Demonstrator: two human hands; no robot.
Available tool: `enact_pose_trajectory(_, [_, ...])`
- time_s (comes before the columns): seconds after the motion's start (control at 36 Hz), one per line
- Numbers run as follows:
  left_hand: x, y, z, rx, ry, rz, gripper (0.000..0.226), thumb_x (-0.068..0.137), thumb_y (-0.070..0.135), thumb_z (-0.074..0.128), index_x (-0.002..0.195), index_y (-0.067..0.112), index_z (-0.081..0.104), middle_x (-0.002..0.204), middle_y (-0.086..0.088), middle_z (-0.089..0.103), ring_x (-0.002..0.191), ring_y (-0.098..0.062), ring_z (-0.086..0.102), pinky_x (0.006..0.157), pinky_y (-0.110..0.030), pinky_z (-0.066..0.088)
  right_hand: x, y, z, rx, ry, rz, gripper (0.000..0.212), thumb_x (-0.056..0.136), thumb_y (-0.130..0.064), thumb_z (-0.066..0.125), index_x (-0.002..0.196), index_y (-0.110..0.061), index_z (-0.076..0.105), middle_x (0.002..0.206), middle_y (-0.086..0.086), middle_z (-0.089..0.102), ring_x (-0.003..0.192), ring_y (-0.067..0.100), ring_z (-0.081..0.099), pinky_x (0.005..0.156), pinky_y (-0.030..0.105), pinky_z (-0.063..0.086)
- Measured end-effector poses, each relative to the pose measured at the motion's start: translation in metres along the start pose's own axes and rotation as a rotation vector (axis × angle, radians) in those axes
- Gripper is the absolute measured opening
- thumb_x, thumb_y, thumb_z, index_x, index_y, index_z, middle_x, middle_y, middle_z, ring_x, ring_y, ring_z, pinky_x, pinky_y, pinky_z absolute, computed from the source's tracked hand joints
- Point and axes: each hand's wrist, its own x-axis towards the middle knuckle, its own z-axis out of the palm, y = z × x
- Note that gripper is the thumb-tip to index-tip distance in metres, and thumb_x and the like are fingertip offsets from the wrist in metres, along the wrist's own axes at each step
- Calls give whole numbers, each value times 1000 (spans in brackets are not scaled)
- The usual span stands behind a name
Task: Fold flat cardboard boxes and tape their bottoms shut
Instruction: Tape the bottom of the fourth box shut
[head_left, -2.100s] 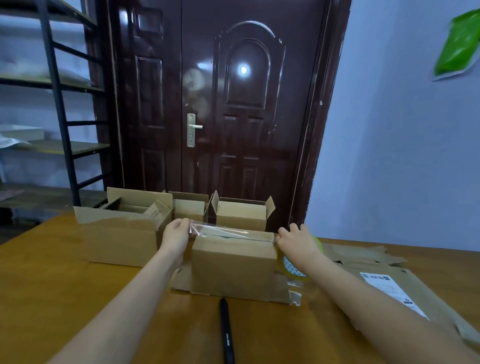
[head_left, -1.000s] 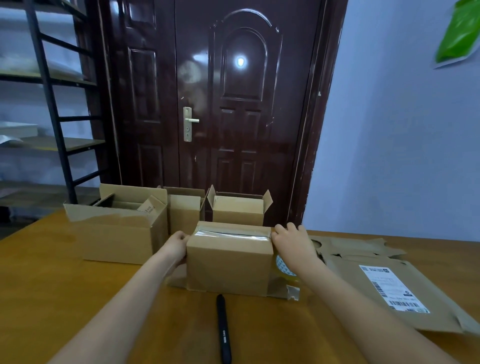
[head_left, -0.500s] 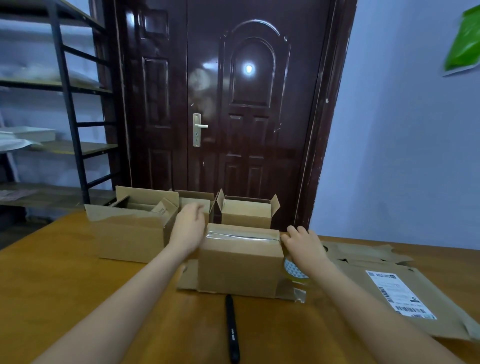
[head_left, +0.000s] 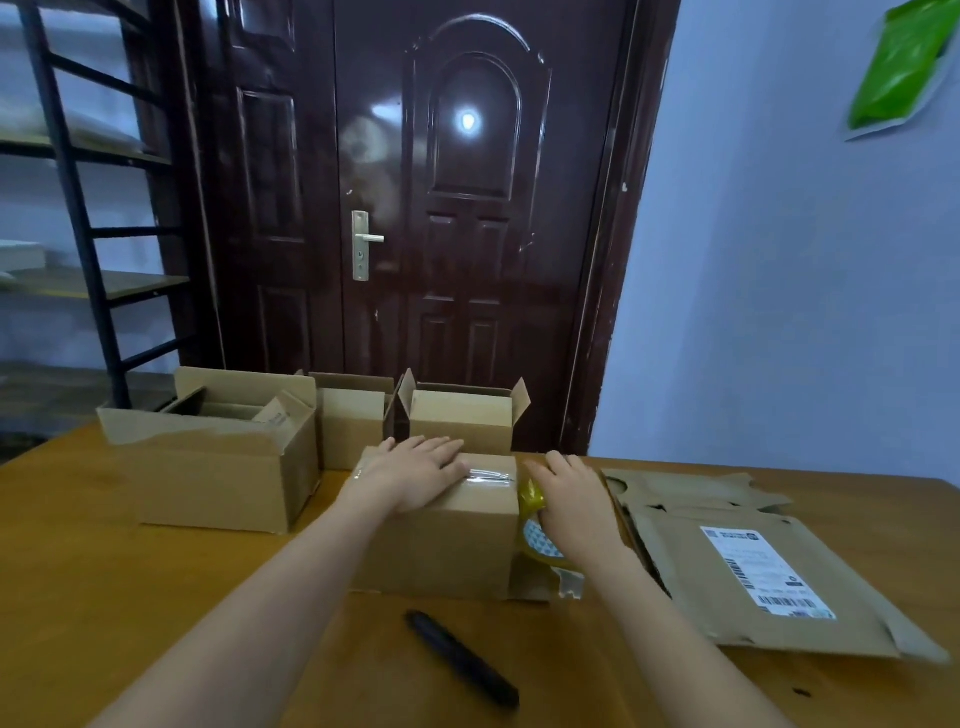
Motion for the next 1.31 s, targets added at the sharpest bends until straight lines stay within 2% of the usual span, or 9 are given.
enact_pose_trajectory(0.22, [-1,-1,0,-24,17,32,53,100,51,15,150,37,9,159,10,13,147,-17,7,117,-45,3,-25,12,25,506,256,314,53,84,0,60,132,-23,53,115,-1,56,103,14,50,80,21,39])
enact_pose_trajectory(0.36, [3,2,2,-210,59,249,50,104,26,27,147,45,13,158,14,12,146,-12,5,118,-41,9,-22,6,26,520,264,395,59,84,10,52,133,-22,52,124,1,56,112,17,49,86,23,41])
enact_pose_trajectory(0.5, [8,17,-2,-243,3,335,68,93,-5,34,136,48,42,148,15,35,137,-12,31,109,-31,29,-27,12,23,400,185,346,59,85,9,50,137,-20,47,125,1,52,113,16,46,87,22,40])
enact_pose_trajectory(0.67, [12,37,1,-269,57,253,34,101,23,32,118,37,58,121,8,45,116,-16,44,101,-38,39,-21,9,11,233,115,275,58,88,6,49,140,-18,42,131,1,49,114,18,43,91,25,40])
enact_pose_trajectory(0.81, [10,38,9,-197,114,261,32,100,33,33,121,40,56,125,9,42,118,-15,38,105,-38,33,-14,8,1,75,23,160,53,91,-6,55,140,-15,40,140,4,44,121,24,42,96,31,40])
enact_pose_trajectory(0.94, [7,39,9,-137,107,272,34,99,34,30,122,39,54,130,6,39,120,-17,35,106,-40,30,-14,-2,3,-188,-54,-24,32,87,-16,62,118,-13,55,112,6,55,101,25,51,80,34,46])
enact_pose_trajectory(1.11, [9,41,11,-81,100,262,33,99,35,25,119,41,51,131,5,36,118,-17,33,105,-40,28,-7,6,1,-115,-52,-18,37,90,-10,54,127,-14,50,125,3,53,116,22,45,100,33,36])
enact_pose_trajectory(1.25, [10,42,11,-58,100,254,34,99,35,23,119,43,50,129,4,35,115,-18,33,103,-40,27,-15,19,6,18,-15,70,58,87,-10,58,141,-16,39,138,2,48,132,21,37,118,41,11])
enact_pose_trajectory(1.31, [10,43,11,-49,96,250,35,99,35,23,120,43,50,129,4,34,115,-19,33,103,-41,28,-18,23,7,68,33,72,59,80,-7,60,137,-16,45,135,3,49,131,24,38,118,46,16])
